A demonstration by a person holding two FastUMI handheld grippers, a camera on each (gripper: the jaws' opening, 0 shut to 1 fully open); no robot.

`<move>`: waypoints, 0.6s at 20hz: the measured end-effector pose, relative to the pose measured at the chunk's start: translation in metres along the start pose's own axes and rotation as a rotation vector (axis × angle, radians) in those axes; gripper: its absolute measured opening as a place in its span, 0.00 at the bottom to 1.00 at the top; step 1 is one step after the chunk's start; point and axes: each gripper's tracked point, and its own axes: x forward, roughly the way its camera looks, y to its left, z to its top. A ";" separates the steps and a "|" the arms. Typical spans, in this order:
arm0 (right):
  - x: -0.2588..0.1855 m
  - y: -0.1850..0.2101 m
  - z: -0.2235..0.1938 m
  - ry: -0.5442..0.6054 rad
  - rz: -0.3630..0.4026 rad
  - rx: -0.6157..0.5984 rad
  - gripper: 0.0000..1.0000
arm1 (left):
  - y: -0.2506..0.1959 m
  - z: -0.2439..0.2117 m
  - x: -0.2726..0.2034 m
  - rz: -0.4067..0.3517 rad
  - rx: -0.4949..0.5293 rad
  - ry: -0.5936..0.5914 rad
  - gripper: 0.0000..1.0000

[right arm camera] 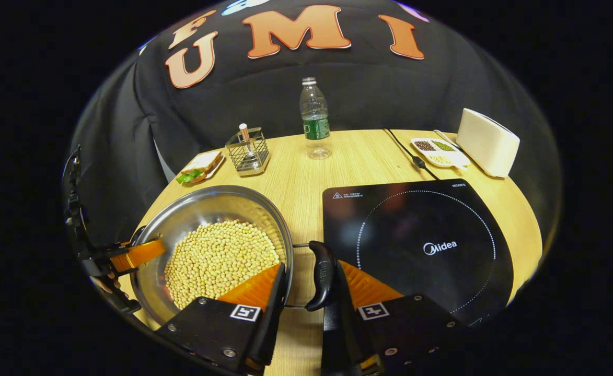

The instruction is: First push the handle of the pot to place it horizontally, then grasp the pot with both hands and set it on the induction cooktop.

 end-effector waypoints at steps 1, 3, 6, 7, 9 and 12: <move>-0.006 -0.001 -0.001 -0.002 0.005 0.002 0.53 | -0.001 0.001 0.000 0.010 0.005 -0.008 0.58; -0.014 -0.005 0.005 -0.022 0.011 0.010 0.54 | 0.000 0.005 -0.008 0.017 0.014 -0.028 0.58; -0.026 -0.017 0.013 -0.052 0.010 0.027 0.53 | 0.002 0.007 -0.017 0.021 0.030 -0.043 0.58; -0.030 -0.022 0.014 -0.056 0.010 0.033 0.53 | 0.001 0.009 -0.017 0.021 0.035 -0.048 0.58; -0.039 -0.032 0.016 -0.061 0.009 0.044 0.53 | 0.000 0.011 -0.016 0.017 0.041 -0.057 0.58; -0.052 -0.048 0.022 -0.081 0.002 0.058 0.53 | -0.001 0.011 -0.014 0.001 0.042 -0.065 0.58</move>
